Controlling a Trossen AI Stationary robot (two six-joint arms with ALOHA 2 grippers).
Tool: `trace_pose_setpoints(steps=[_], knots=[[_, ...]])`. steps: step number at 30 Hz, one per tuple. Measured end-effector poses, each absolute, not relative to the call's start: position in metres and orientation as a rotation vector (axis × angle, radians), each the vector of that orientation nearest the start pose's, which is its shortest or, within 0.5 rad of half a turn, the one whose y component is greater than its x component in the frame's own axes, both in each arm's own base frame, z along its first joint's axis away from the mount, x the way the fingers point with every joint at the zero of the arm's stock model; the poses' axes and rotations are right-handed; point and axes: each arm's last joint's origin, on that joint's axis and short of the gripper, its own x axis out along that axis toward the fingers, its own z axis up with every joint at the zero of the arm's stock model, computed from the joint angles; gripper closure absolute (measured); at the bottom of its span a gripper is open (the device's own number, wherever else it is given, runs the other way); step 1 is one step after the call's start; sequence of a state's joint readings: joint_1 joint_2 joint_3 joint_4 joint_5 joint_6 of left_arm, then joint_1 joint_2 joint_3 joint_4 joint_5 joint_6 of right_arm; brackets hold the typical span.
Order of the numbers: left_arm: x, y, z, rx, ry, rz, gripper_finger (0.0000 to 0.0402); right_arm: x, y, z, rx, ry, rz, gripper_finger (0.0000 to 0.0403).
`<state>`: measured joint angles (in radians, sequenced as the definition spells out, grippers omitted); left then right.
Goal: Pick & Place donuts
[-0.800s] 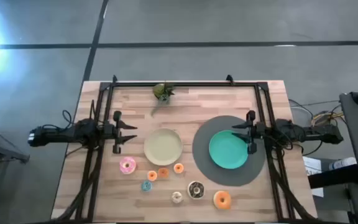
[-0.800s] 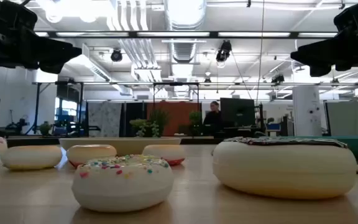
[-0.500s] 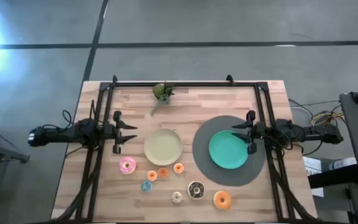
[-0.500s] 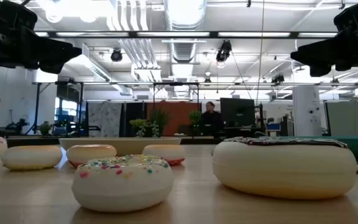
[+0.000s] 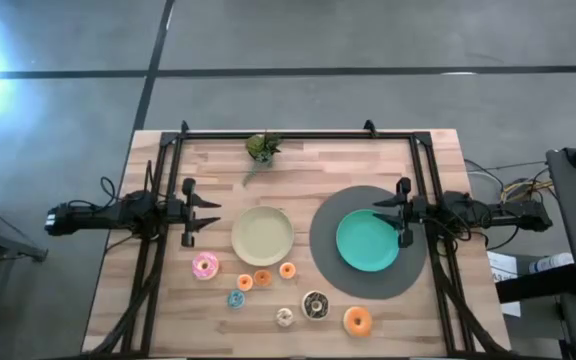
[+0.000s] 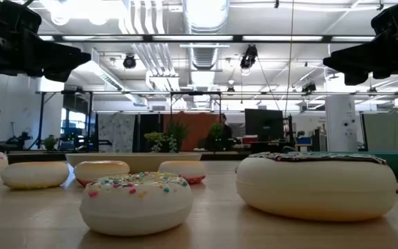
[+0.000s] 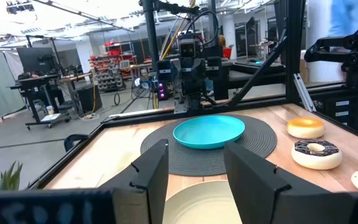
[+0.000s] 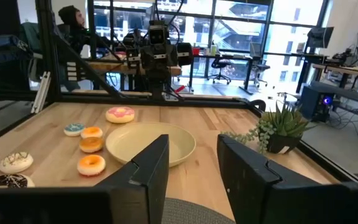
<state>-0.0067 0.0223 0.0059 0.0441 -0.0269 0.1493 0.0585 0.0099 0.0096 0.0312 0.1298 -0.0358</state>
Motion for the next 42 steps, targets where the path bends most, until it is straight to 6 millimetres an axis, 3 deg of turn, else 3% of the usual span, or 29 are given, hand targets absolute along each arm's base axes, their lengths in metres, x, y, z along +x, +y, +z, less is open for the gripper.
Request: trace_pose_setpoints(steps=[16,19,24,26,30,33,36,42], knots=[[0.099,0.000,0.168,0.149,-0.026,0.023,0.0271,0.098,0.001,0.169,-0.007,-0.030,-0.103,0.0276],[0.099,0.000,0.168,0.149,-0.026,0.023,0.0271,0.098,0.001,0.169,0.249,-0.041,-0.096,0.0273],[0.099,0.000,0.168,0.149,-0.026,0.023,0.0271,0.099,0.000,0.170,1.050,-0.102,-0.096,0.0276],[0.099,0.000,0.168,0.149,-0.026,0.023,0.0271,0.100,0.002,0.174,1.146,-0.123,-0.041,0.0277],[0.099,0.000,0.168,0.149,-0.025,0.023,0.0271,0.100,0.006,0.205,1.172,-0.311,0.162,0.0277],[0.099,0.000,0.168,0.149,-0.024,0.023,0.0271,0.106,0.010,0.218,1.157,-0.350,0.176,0.0278],[0.099,0.000,0.168,0.149,-0.024,0.023,0.0271,0.120,0.023,0.220,1.191,-0.142,0.233,0.0280],[0.099,0.000,0.168,0.149,-0.023,0.023,0.0271,0.152,0.079,0.218,1.268,0.550,0.191,0.0299]])
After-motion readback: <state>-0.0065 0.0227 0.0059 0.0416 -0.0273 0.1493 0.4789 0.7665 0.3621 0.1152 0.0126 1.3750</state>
